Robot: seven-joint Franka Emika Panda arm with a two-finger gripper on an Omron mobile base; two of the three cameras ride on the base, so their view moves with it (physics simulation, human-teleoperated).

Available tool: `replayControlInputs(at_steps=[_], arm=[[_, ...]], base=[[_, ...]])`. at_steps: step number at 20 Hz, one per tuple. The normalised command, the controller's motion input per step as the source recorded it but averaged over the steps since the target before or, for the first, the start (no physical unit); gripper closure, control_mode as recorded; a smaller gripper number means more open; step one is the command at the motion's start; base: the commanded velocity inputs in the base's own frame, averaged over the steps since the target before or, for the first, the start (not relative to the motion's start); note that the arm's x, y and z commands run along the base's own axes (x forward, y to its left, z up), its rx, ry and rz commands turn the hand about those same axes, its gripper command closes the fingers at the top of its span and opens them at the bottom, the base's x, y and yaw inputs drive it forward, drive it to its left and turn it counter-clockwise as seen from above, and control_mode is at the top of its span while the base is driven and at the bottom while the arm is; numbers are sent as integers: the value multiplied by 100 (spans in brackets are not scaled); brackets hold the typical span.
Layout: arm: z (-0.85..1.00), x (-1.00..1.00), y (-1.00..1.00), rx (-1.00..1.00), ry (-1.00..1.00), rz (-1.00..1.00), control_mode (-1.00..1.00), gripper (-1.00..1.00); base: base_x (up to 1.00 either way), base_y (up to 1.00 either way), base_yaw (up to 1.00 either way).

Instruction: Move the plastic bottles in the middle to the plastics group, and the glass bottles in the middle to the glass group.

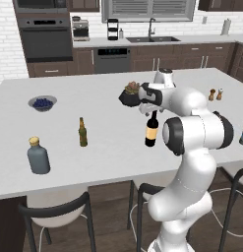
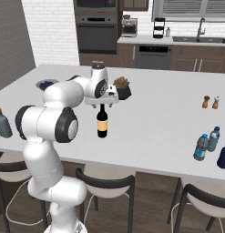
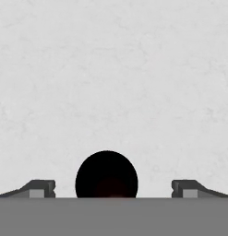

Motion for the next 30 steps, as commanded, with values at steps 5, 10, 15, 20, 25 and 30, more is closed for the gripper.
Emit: replayControlInputs(at_steps=[5,10,15,20,25,30], arm=[[-13,-1,2,0,3,0,-100,-100],[-22,0,18,0,11,0,-100,100],[-12,-1,7,0,4,0,-100,100],[6,-38,3,1,7,0,-100,100],[30,-69,14,10,3,0,-100,100],[26,-74,42,5,0,12,-100,100]], base=[[0,0,0],[0,0,0],[0,0,0],[0,0,0],[0,0,0],[0,0,0]])
